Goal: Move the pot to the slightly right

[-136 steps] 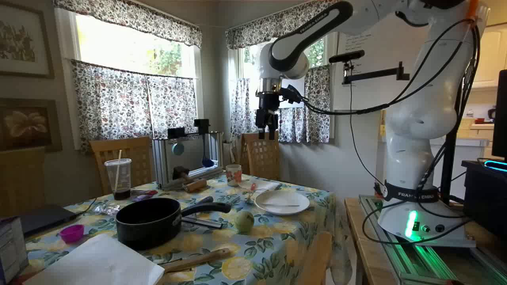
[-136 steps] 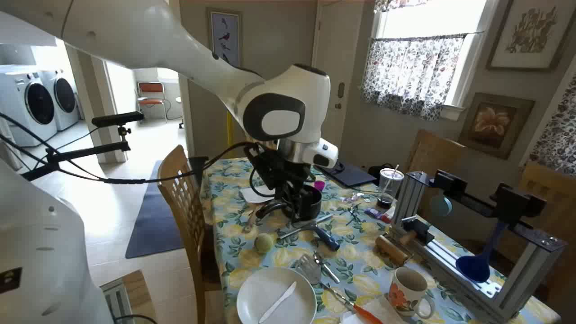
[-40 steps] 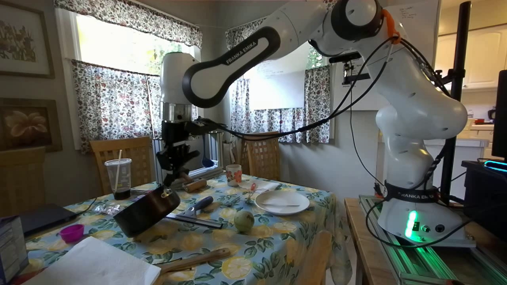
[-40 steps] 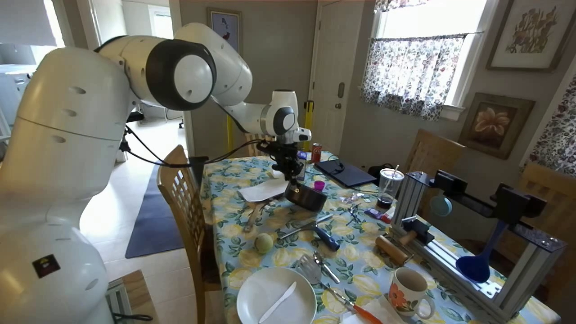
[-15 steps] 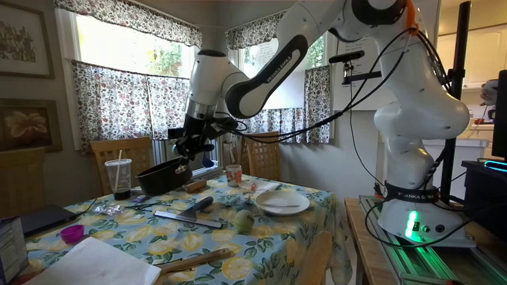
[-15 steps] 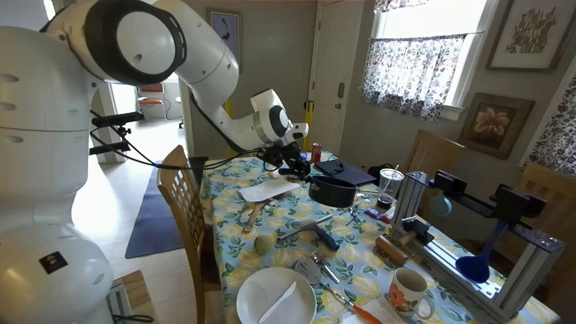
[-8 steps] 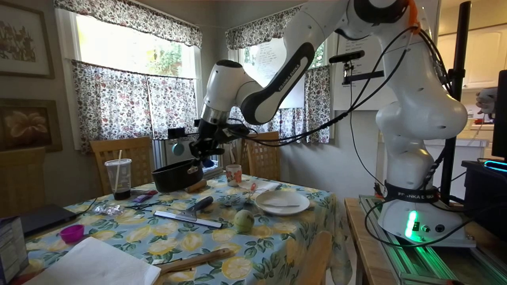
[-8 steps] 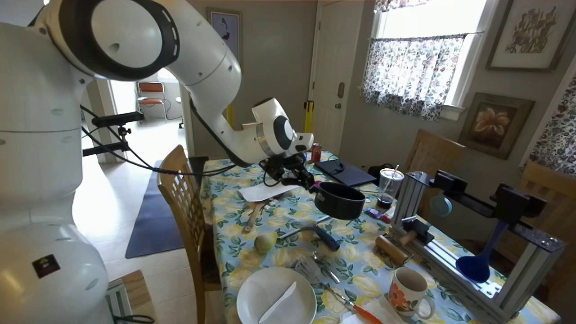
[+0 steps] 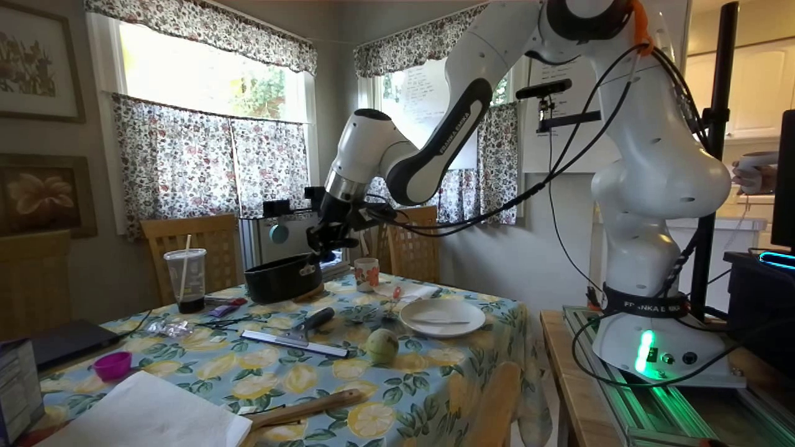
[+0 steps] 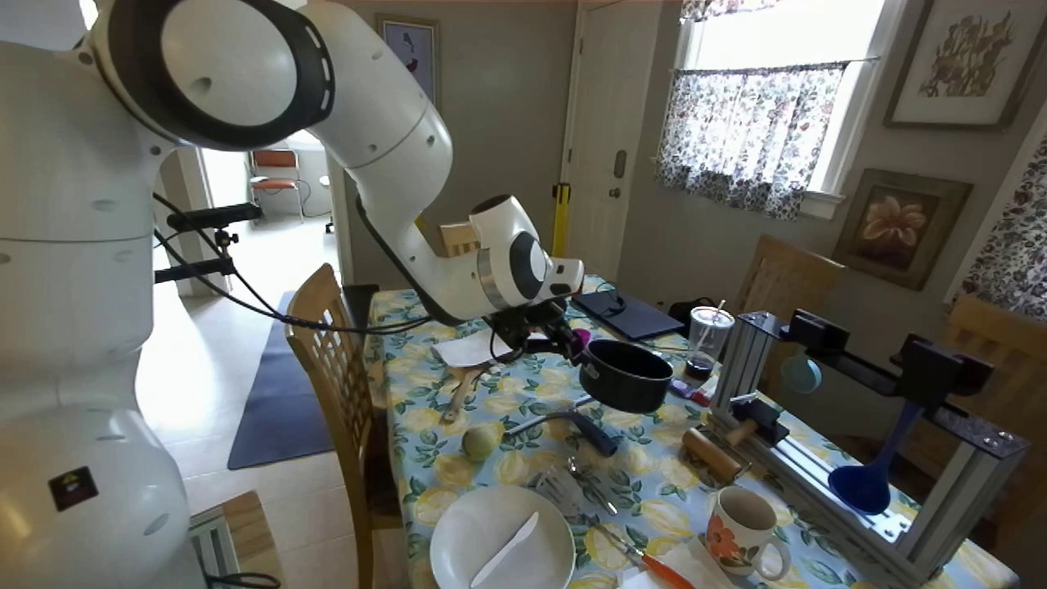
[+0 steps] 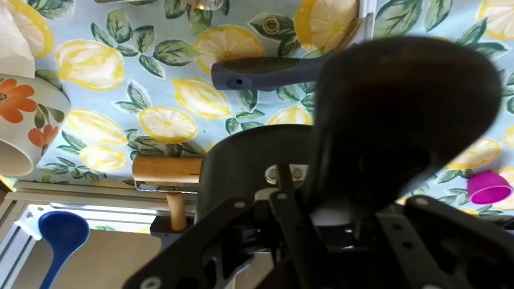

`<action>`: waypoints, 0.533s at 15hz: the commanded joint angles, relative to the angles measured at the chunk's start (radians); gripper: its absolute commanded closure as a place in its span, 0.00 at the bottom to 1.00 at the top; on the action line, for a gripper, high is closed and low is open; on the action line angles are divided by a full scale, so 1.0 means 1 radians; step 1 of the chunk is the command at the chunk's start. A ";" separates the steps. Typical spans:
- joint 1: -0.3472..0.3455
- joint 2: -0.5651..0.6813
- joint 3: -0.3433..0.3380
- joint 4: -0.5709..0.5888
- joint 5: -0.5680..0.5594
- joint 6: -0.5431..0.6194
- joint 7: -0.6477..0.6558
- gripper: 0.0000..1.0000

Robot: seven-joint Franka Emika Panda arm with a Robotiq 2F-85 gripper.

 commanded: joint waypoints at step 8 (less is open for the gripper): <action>-0.132 0.128 0.104 0.092 0.196 0.035 -0.343 0.93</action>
